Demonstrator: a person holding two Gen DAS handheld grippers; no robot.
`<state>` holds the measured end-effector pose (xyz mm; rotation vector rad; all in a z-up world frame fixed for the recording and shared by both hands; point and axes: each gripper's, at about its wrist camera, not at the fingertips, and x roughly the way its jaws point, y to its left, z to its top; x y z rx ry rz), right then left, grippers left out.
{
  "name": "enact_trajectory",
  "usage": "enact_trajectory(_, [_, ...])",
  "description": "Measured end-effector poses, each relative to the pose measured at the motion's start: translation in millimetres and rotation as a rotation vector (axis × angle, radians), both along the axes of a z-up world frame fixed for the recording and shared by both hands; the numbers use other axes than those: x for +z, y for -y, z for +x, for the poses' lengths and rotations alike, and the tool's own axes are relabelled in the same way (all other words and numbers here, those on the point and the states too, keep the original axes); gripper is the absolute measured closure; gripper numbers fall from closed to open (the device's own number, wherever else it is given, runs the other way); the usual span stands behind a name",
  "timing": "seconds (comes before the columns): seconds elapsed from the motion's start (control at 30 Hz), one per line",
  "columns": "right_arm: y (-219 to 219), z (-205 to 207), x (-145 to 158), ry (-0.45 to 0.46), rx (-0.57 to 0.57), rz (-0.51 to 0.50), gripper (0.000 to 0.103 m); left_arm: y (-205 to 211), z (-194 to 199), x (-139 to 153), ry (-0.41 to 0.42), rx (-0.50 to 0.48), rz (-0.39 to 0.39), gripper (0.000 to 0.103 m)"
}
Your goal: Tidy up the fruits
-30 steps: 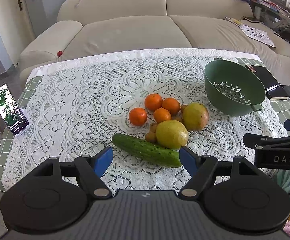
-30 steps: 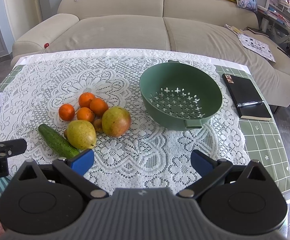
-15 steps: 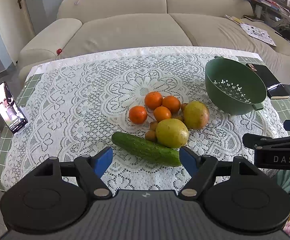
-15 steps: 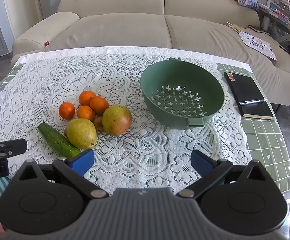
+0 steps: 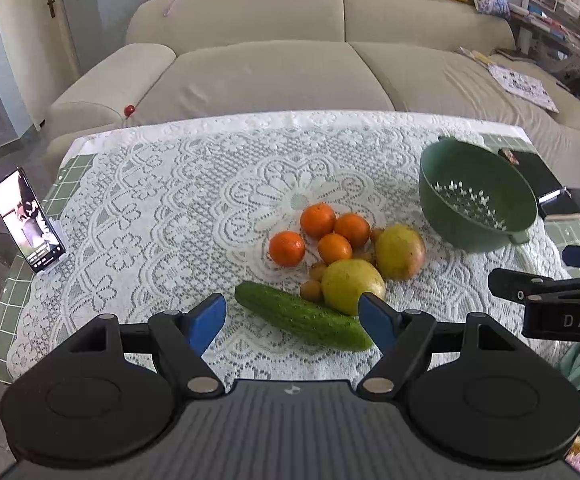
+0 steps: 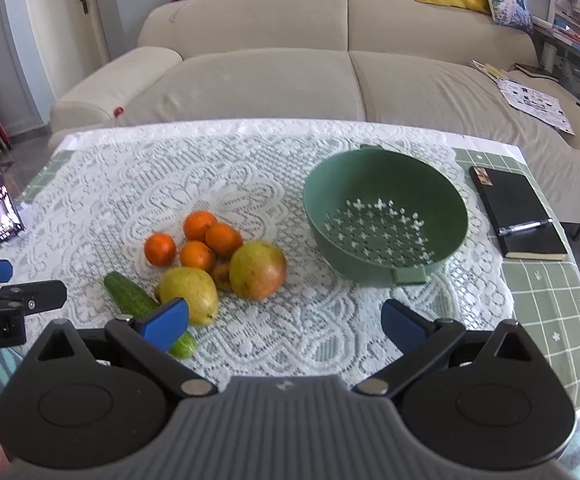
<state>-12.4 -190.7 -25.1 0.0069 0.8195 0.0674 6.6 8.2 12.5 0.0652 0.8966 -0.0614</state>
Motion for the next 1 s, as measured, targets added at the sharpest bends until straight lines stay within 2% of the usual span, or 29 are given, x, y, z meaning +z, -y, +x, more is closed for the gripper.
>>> enact_trajectory(0.17, [6, 13, 2, 0.004, 0.019, 0.062, 0.004, -2, 11, -1, -0.002, 0.0, -0.025, 0.022])
enact_trajectory(0.4, [14, 40, -7, -0.034, 0.018, 0.169, 0.005, -5, 30, -14, -0.05, -0.008, -0.066, 0.026])
enact_trajectory(0.5, [12, 52, -16, -0.061, -0.006, 0.159, 0.005, -10, 38, -21, -0.07, -0.02, -0.108, 0.028])
enact_trajectory(0.6, [5, 62, -28, -0.098, 0.024, 0.129, 0.015, -14, 47, -30, -0.094, -0.028, -0.147, 0.038])
enact_trajectory(0.7, [2, 69, -41, -0.13, 0.063, 0.159, 0.025, -15, 56, -41, -0.13, -0.035, -0.186, 0.048])
enact_trajectory(0.77, [-1, 76, -48, -0.147, 0.066, 0.172, 0.038, -15, 64, -47, -0.151, -0.046, -0.213, 0.053])
enact_trajectory(0.93, [-2, 97, -67, -0.206, 0.039, 0.2, 0.05, -4, 78, -63, -0.188, -0.112, -0.217, 0.053])
enact_trajectory(1.0, [0, 106, -74, -0.228, 0.024, 0.213, 0.05, 2, 83, -71, -0.211, -0.122, -0.212, 0.05])
